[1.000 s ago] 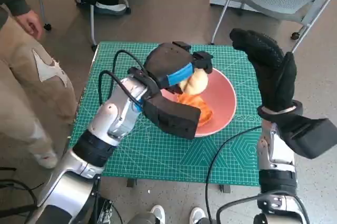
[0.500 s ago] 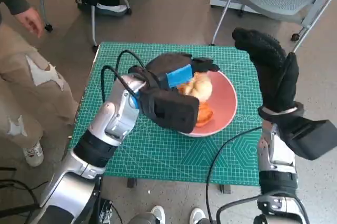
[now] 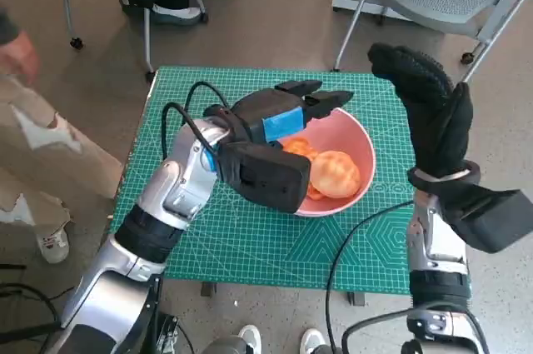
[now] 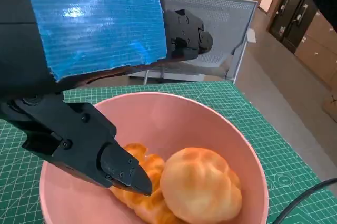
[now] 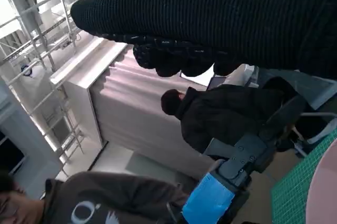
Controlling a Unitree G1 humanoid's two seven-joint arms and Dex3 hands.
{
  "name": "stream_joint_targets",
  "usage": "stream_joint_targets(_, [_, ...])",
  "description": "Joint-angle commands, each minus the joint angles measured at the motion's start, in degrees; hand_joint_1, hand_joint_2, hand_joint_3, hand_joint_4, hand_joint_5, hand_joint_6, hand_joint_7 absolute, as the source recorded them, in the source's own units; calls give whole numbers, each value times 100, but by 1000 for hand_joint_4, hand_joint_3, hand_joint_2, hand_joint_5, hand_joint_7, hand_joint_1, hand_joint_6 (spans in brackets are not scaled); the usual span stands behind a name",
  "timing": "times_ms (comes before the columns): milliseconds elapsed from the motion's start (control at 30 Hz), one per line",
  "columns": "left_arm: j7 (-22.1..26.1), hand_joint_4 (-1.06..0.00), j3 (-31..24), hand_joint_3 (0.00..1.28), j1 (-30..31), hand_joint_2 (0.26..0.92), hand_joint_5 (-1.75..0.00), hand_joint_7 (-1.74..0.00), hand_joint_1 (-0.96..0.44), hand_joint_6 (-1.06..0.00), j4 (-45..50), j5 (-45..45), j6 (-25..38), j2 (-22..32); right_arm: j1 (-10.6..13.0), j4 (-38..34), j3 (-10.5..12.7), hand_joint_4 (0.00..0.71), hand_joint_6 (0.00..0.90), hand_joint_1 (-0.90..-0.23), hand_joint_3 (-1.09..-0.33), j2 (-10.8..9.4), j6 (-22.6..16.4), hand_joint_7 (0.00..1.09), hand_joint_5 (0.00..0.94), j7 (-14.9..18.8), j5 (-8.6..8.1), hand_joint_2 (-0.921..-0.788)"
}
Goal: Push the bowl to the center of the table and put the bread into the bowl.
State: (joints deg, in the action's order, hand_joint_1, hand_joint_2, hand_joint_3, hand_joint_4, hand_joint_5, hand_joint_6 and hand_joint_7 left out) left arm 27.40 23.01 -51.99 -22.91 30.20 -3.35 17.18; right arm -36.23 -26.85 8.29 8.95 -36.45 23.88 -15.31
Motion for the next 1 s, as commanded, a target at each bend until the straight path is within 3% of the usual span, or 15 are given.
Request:
stream_joint_targets(33, [151, 1, -207, 8, -106, 729, 1, -14, -469, -83, -132, -313, -226, 149, 153, 8, -22, 172, -1, -709, -811, 28, 68, 458, 1, -18, 85, -921])
stream_joint_targets(233, [376, 1, -687, 23, -122, 775, 1, -10, -615, -80, -402, -1085, -674, 275, 107, -5, -32, 172, 5, -702, -812, 20, 66, 463, 1, -20, 88, -921])
stream_joint_targets(367, [241, 1, -1508, 35, 68, 821, 1, -14, -690, -90, -610, -2114, -1171, 169, 76, 80, -48, 174, 12, -697, -812, 2, 94, 470, 2, -40, 80, -921])
stream_joint_targets(433, [51, 1, -2039, 33, 268, 860, 1, -19, -713, -103, -695, -2835, -1540, -123, 60, 175, -65, 176, 16, -695, -812, -11, 140, 473, 3, -68, 80, -921])
stream_joint_targets(567, [-403, 1, -2777, 223, 611, 908, 1, -38, -770, -146, -925, -3878, -2669, -903, 20, 400, -107, 181, 22, -697, -811, -37, 228, 477, 5, -134, 100, -921])
stream_joint_targets(733, [112, 1, -2942, 405, 792, 919, 1, -25, -774, -128, -1104, -4457, -3114, -1006, -66, 572, -199, 179, 25, -700, -812, -92, 248, 478, 3, -166, 147, -921])
stream_joint_targets(1000, [314, 1, -3039, 455, 947, 921, 1, -3, -788, -62, -1259, -4596, -3470, -929, -272, 299, -236, 175, 27, -701, -813, -64, 33, 478, 1, -18, 118, -921])
